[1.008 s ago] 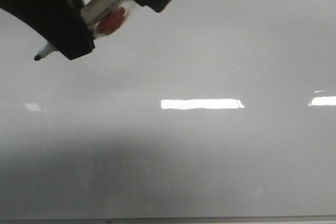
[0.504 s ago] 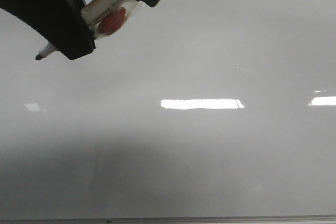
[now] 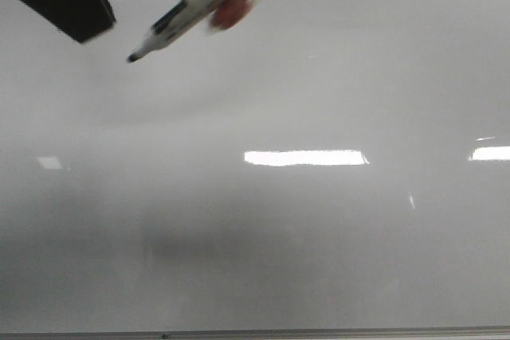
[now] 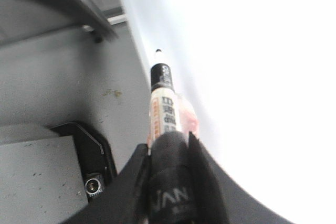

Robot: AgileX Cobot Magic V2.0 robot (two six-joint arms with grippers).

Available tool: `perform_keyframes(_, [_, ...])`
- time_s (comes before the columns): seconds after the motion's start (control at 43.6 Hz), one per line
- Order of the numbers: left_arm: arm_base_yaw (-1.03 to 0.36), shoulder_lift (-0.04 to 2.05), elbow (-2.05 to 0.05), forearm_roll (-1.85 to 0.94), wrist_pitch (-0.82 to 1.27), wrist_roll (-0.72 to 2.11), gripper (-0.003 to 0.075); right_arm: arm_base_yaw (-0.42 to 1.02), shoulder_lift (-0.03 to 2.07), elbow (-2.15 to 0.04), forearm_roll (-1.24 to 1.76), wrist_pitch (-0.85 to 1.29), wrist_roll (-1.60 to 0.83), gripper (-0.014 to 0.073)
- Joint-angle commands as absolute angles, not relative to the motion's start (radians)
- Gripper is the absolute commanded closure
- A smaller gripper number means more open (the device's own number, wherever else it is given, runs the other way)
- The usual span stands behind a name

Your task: Write number 7 on whiteboard

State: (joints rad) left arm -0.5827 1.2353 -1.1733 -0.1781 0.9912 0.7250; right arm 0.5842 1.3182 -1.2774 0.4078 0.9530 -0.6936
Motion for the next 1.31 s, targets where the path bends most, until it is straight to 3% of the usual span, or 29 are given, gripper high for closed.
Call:
perform_keyframes(0.0, [-0.522,1.133,-1.189,-0.224,0.947,0.673,0.0318,0.500,1.212,-1.301,0.382,0.953,-0.607,0.0661])
perform_keyframes(0.252, [-0.350,0.990,-1.091,-0.250,0.912,0.464,0.0318,0.305,0.992,-1.065,0.352,0.706,-0.309,0.0661])
perform_keyframes(0.413, [-0.324,0.982,-1.088,-0.269,0.882,0.456,0.0321,0.294,0.987,-0.969,0.352,0.613,-0.311,0.0661])
perform_keyframes(0.756, [-0.324,0.982,-1.088,-0.271,0.872,0.456,0.0321,0.294,1.121,-0.977,0.357,0.428,-0.310,0.0661])
perform_keyframes(1.283, [-0.324,0.982,-1.088,-0.273,0.872,0.456,0.0321,0.309,1.305,-1.144,0.356,0.421,-0.310,0.0661])
